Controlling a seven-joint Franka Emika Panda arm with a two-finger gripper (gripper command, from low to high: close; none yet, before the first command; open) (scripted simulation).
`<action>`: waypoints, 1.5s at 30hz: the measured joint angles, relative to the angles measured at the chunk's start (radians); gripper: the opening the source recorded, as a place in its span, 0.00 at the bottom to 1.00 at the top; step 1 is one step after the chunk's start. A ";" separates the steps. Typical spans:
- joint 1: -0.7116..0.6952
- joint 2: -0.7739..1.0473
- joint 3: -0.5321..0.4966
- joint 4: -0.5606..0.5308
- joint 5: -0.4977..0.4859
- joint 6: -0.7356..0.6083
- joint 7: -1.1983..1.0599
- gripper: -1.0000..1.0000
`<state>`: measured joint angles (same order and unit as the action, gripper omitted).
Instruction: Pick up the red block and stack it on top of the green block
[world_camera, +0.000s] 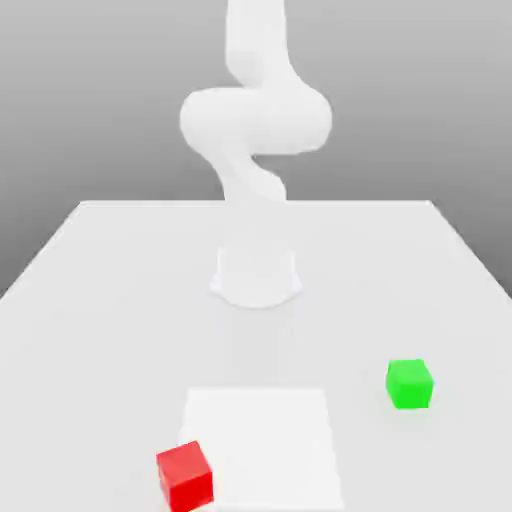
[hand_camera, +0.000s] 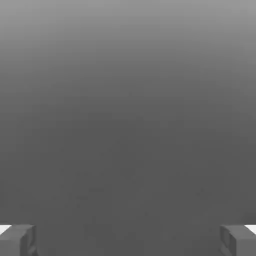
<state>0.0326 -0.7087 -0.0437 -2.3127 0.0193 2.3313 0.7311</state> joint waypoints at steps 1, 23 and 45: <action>0.013 0.039 -0.018 -0.005 0.009 0.013 -0.030 0.50; 0.084 0.831 -0.201 -0.118 0.155 0.292 -0.618 0.50; 0.117 0.892 -0.137 -0.191 0.090 0.341 -0.681 0.00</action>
<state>0.1494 0.1834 -0.1808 -2.5038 0.1093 2.6721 0.0499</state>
